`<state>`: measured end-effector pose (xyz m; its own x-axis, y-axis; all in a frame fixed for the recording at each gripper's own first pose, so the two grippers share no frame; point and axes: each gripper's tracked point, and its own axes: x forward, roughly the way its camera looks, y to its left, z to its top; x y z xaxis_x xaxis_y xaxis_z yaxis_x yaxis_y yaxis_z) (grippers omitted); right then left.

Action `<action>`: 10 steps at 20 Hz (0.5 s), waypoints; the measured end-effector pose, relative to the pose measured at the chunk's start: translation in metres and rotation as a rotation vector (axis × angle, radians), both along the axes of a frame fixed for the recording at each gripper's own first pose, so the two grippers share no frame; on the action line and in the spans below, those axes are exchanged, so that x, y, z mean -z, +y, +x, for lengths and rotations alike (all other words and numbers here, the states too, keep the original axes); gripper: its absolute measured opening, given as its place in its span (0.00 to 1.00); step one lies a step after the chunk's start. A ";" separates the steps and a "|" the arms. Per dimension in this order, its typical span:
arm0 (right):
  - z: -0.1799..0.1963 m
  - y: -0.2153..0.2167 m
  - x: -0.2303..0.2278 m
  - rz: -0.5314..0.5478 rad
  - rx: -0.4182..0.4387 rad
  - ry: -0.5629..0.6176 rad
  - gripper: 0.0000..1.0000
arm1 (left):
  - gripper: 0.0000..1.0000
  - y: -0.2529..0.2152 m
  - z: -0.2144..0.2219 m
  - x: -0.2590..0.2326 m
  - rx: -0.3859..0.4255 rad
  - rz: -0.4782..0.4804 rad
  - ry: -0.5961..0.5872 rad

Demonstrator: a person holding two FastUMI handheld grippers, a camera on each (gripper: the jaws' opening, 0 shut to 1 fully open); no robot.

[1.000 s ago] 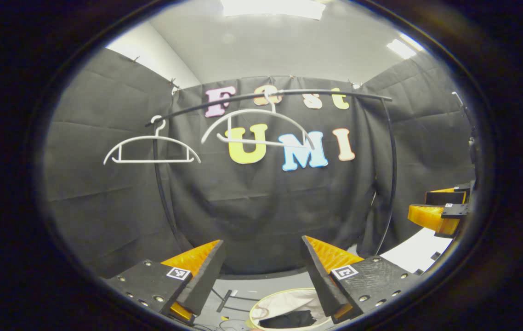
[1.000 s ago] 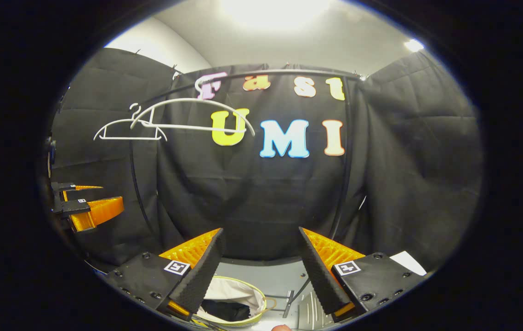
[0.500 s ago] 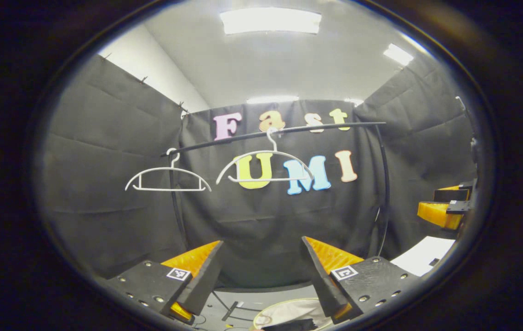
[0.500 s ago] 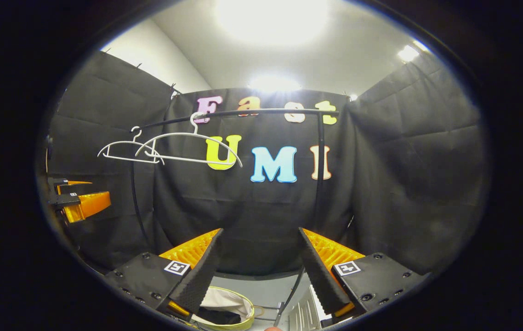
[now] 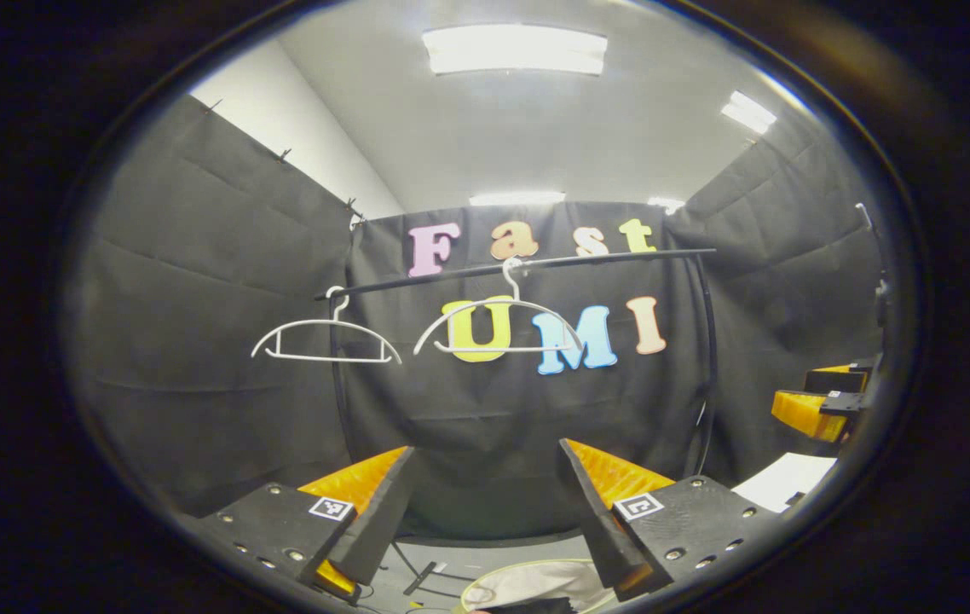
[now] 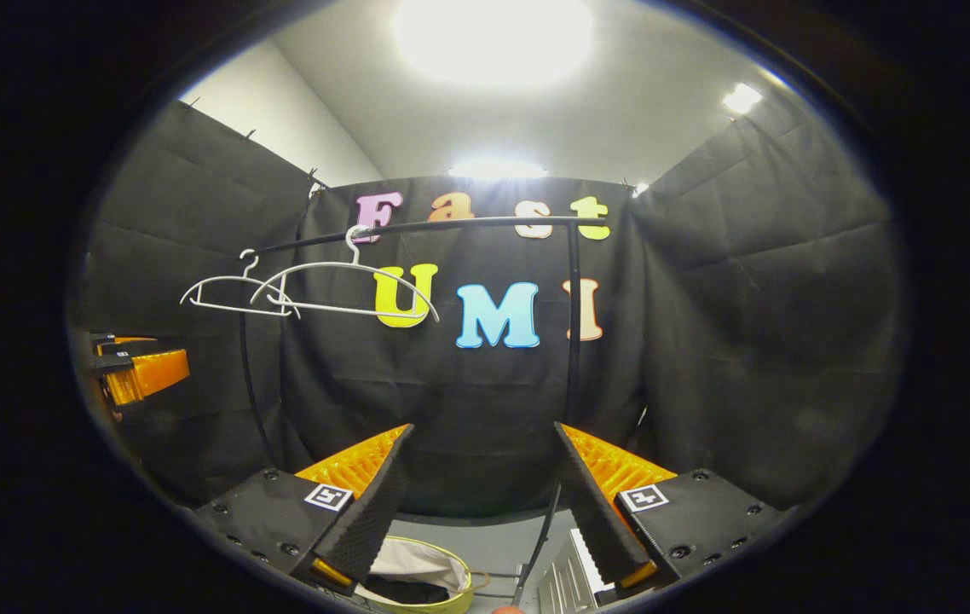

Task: Grasp the clothes on the hanger with both hands and then place them into the laundry hamper below.

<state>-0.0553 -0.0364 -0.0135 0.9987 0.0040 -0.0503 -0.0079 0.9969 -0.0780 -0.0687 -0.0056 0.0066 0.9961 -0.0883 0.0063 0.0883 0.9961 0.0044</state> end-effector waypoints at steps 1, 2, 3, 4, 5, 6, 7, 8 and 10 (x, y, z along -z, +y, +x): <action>0.000 0.000 0.000 0.003 -0.002 -0.001 0.97 | 0.94 0.000 -0.001 -0.001 -0.003 0.007 0.000; 0.000 0.000 -0.001 0.009 -0.004 -0.005 0.98 | 0.94 -0.001 -0.002 -0.001 -0.002 0.009 -0.004; 0.000 0.000 -0.001 0.015 -0.006 -0.008 0.98 | 0.94 -0.002 -0.003 -0.002 -0.001 0.010 -0.006; 0.002 0.000 -0.003 0.017 -0.006 -0.014 0.98 | 0.94 -0.001 -0.003 -0.001 -0.003 0.010 -0.007; 0.003 -0.001 -0.006 0.016 -0.005 -0.021 0.98 | 0.94 -0.003 -0.002 -0.001 0.001 0.005 -0.005; 0.004 -0.002 -0.007 0.012 -0.006 -0.027 0.98 | 0.94 -0.005 -0.001 0.001 0.002 0.002 -0.001; 0.005 -0.001 -0.007 0.009 -0.007 -0.030 0.97 | 0.94 -0.005 -0.001 0.000 0.002 0.000 -0.003; 0.004 -0.001 -0.006 0.004 -0.010 -0.029 0.97 | 0.94 -0.007 0.000 0.000 0.005 -0.004 -0.004; 0.004 -0.003 -0.006 -0.005 -0.010 -0.031 0.97 | 0.94 -0.008 0.002 0.000 0.007 -0.005 -0.006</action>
<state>-0.0510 -0.0391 -0.0078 0.9997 0.0139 -0.0189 -0.0154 0.9964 -0.0829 -0.0666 -0.0131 0.0066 0.9953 -0.0955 0.0132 0.0956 0.9954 -0.0004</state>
